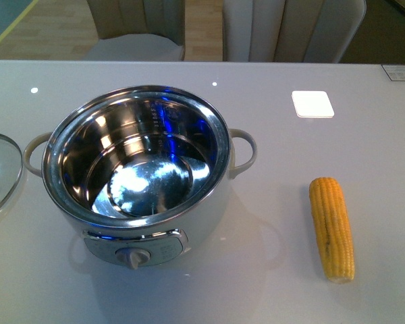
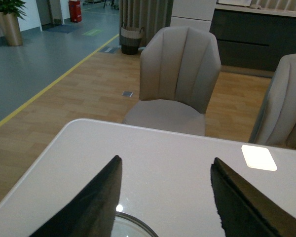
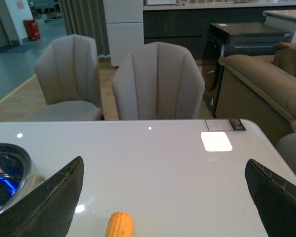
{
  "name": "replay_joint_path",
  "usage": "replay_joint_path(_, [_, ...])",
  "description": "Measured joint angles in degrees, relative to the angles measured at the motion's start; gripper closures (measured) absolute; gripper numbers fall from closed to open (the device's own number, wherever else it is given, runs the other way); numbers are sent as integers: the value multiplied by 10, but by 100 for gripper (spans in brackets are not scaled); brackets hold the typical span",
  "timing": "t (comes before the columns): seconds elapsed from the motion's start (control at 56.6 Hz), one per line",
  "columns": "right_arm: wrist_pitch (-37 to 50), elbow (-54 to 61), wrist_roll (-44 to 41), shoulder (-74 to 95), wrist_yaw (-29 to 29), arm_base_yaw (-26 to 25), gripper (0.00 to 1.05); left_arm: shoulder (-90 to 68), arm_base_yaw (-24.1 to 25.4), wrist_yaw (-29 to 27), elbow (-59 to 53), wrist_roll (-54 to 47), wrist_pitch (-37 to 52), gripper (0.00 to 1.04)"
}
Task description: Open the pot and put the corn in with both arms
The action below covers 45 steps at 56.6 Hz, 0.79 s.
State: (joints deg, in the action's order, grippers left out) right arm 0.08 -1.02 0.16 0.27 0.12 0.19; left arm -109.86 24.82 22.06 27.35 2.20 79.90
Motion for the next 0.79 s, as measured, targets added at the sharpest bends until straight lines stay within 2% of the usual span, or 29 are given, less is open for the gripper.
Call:
replay_joint_path(0.035, [0,0,0,0,0,0,9,2,-2,0,-3,0,0,72])
replay_joint_path(0.124, [0,0,0,-1,0,0,9,80,-48,-69,-80,-7,-11,86])
replay_joint_path(0.212, [0,0,0,1,-4,0,9,205,-106,-76,-169,-12,-32,102])
replay_joint_path(0.406, [0,0,0,-1,0,0,9,335,-146,-117,-223,-16,-97,101])
replay_joint_path(0.512, [0,0,0,-1,0,0,9,426,-167,-147,-248,-16,-164,101])
replay_joint_path(0.742, [0,0,0,-1,0,0,9,595,-194,-167,-254,-16,-327,101])
replay_joint_path(0.795, [0,0,0,-1,0,0,9,640,-228,-214,-257,-16,-362,101])
